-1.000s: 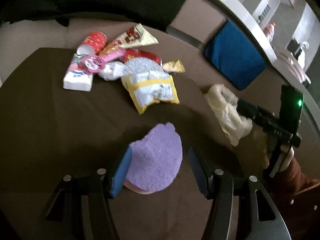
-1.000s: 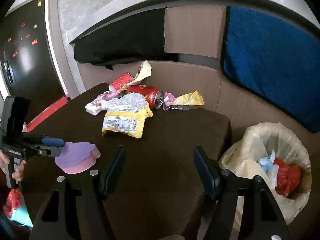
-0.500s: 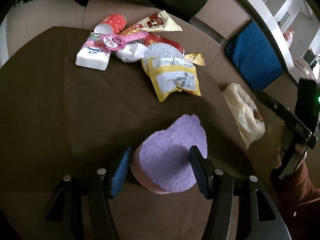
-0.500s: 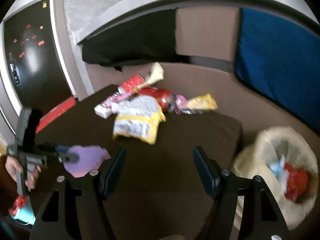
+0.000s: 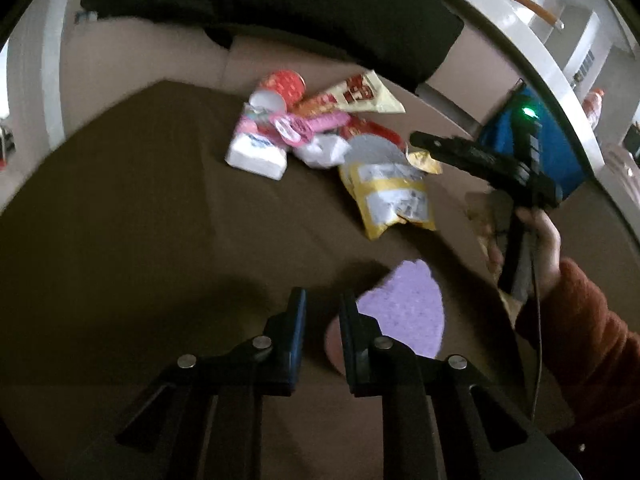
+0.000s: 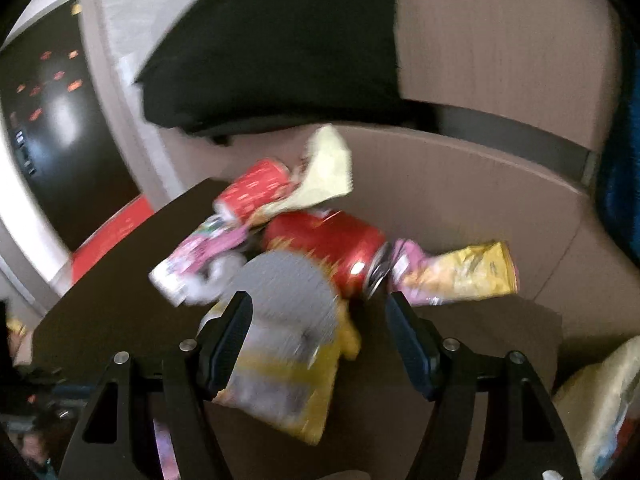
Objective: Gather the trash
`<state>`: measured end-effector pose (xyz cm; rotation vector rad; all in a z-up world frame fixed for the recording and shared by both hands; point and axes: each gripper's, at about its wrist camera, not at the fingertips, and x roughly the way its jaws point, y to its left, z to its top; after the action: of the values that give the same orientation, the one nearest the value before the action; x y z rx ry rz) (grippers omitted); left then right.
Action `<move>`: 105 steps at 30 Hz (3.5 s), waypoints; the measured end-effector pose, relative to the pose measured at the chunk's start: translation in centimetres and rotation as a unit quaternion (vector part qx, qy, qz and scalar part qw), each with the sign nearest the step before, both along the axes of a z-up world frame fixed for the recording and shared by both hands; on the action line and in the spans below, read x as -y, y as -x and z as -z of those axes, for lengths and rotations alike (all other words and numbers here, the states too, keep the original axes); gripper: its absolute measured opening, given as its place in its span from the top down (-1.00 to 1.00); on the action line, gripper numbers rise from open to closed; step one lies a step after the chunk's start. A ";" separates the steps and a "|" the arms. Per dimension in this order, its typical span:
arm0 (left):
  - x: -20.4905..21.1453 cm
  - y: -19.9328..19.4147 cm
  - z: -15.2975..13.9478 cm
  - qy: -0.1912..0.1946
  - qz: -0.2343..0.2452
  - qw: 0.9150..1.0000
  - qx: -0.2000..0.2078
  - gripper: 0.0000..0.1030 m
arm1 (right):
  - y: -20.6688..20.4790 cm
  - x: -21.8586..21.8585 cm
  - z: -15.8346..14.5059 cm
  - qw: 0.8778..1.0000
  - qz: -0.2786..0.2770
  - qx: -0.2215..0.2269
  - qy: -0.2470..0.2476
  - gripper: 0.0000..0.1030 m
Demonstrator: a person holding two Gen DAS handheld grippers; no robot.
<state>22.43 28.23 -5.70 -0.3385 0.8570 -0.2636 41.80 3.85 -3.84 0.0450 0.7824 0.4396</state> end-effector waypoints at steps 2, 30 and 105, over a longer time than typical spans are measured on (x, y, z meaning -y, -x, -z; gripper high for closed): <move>-0.8 0.2 -0.1 0.032 0.006 0.999 0.003 0.66 | -2.0 0.1 0.3 1.000 0.021 -0.006 -0.022 -0.29; -0.4 0.5 0.4 0.051 0.019 0.998 0.025 0.34 | 3.0 -1.1 2.0 0.993 -0.076 -0.042 0.083 -0.07; 5.3 0.3 0.8 0.029 0.147 0.987 -0.061 0.11 | 23.3 8.5 2.8 0.996 -0.066 -0.061 -0.008 -0.01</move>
<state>22.14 22.97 -6.47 -0.2829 1.0229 -0.5472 18.45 -4.60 -6.63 0.0352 0.9057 0.5728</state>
